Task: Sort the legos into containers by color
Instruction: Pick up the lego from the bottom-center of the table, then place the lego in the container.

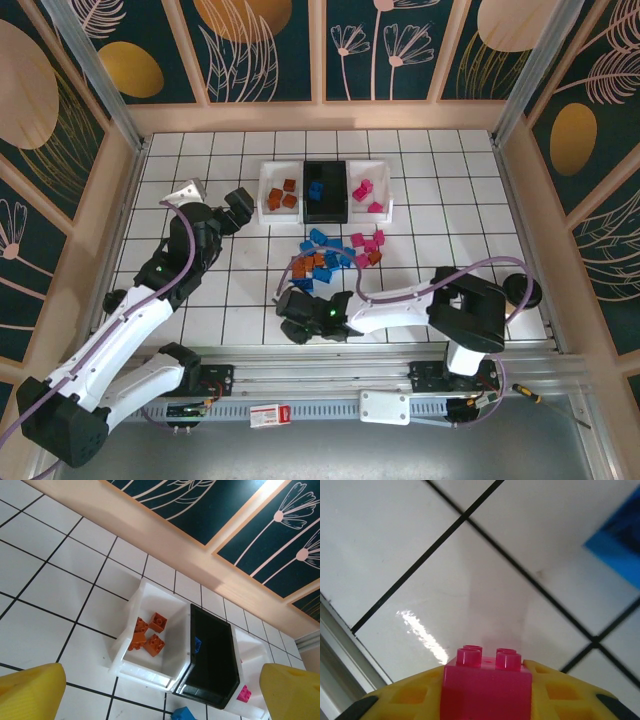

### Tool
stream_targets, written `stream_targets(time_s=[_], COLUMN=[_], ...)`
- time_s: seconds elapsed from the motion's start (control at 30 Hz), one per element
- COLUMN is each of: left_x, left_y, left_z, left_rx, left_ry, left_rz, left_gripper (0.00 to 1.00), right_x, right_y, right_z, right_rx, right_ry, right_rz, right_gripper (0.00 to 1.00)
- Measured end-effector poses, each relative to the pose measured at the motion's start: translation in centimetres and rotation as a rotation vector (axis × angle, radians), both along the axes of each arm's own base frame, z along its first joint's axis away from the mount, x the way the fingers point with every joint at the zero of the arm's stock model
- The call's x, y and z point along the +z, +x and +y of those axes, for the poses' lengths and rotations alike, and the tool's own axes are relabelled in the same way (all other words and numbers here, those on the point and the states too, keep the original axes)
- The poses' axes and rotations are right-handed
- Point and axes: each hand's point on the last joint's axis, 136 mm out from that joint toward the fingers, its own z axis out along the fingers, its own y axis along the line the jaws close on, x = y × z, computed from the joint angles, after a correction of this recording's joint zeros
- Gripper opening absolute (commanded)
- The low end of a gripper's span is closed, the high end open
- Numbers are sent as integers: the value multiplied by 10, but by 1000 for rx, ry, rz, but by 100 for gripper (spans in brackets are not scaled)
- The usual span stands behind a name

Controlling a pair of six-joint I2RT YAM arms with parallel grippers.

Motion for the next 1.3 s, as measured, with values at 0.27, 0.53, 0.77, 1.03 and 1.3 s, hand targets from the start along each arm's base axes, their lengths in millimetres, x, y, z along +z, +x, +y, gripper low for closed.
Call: stream_targets(time_s=[0.27,0.53,0.77,1.03,1.3], left_x=[-28,-61,-86,-129,-172], left_y=[-2,-8,-8,-10,-41], left_z=[-5,-15,-38,-61,-116], left_rx=[-33,-96,-204,-307,-487], left_ry=[13,14,-8,-14,100], left_rz=[42,100,175,297,404], left_gripper=[99,99,99,99,93], right_x=[96,135,93,84,96], right_y=[101,241,311,347,315], right_z=[-48,-148,-181,-186,-185], right_rx=[-283,-694,-837,-874,-839], right_ry=[219,280,222,240,297], right_rz=[-125,-228,-160,-125,-130], right_gripper=[30,30,42,72,72])
